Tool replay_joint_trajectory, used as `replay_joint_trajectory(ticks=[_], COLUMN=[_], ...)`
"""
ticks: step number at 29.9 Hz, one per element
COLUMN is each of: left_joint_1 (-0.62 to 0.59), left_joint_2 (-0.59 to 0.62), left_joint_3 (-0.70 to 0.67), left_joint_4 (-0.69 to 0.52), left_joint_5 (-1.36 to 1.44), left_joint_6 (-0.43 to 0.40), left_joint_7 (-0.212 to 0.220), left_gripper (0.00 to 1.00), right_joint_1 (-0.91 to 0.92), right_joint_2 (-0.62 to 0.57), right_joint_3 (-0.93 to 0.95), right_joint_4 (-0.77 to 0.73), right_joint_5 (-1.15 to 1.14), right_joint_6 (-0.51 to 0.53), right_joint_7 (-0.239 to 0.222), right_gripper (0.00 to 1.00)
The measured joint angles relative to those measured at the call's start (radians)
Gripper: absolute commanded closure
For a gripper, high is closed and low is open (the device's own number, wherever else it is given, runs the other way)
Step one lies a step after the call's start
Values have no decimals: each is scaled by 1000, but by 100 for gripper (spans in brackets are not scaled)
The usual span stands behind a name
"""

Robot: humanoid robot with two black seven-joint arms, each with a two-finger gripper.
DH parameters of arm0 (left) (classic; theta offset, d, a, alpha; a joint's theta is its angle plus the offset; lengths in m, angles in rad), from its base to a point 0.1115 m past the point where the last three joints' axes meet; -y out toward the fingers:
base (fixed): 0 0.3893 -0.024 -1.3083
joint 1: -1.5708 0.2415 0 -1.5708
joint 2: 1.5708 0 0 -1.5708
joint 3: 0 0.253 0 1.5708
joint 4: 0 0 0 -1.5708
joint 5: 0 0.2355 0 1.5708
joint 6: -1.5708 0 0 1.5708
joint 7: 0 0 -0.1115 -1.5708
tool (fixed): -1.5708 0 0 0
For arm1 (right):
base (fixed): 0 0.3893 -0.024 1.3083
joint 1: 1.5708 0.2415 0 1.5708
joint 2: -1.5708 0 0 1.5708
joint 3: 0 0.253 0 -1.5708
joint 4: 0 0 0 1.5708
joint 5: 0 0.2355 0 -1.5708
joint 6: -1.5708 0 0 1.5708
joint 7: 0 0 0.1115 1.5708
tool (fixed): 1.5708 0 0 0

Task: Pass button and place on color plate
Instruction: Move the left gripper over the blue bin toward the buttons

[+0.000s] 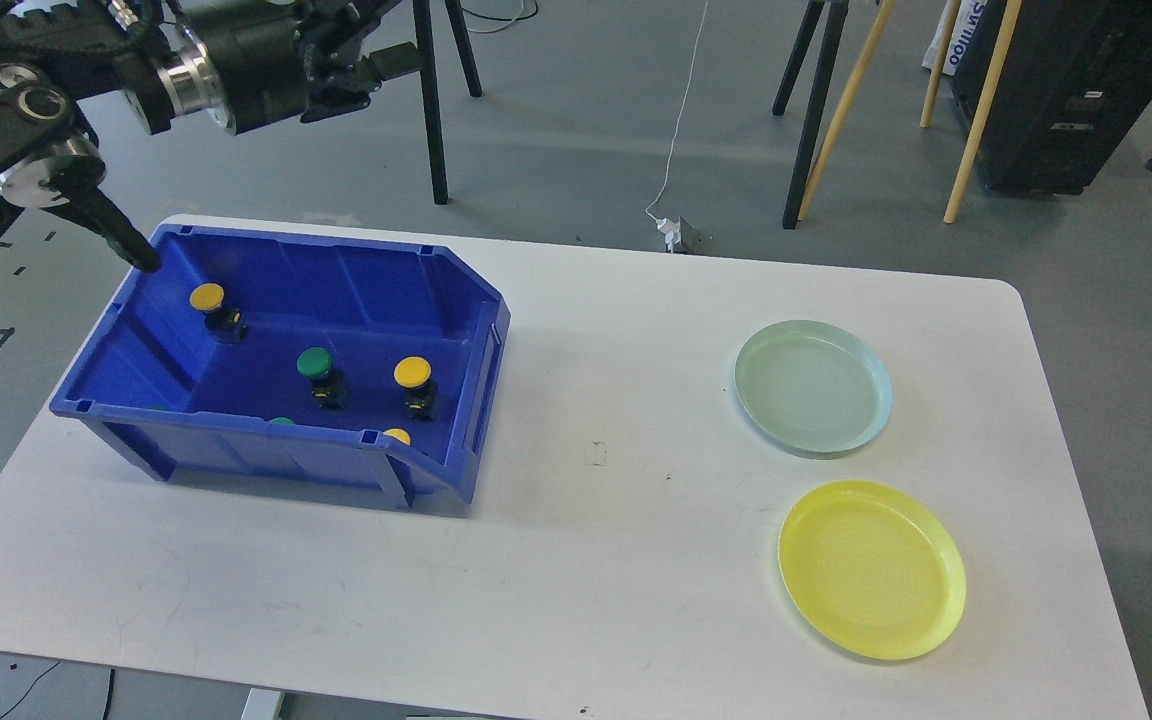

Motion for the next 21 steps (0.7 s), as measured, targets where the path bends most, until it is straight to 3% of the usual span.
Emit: replay_joint_trajectory(ticks=[9,12,16,21], left_joint_1=[58,60,50,42], left_joint_2=[-55,-67,-138,-174], left_joint_3=[-234,-257,-274,-279], left_joint_4=[36,125,252,242], left_joint_5=[-90,-143,-164,-169], left_joint_6=[0,0,1,0], left_joint_7=[-10,-1,-21,-36], left_gripper=[0,0,1,5], right_joint_1=[-6,-6,-6,-6], right_joint_2=[6,4,5,6], right_joint_3=[7,8,23,48], right_joint_4=[1,3,2,-1], right_joint_5=[-5,-5,-5,-2], right_joint_6=[0,0,0,0], right_joint_7=[0,2,8,9], right_gripper=[1,1,1,1])
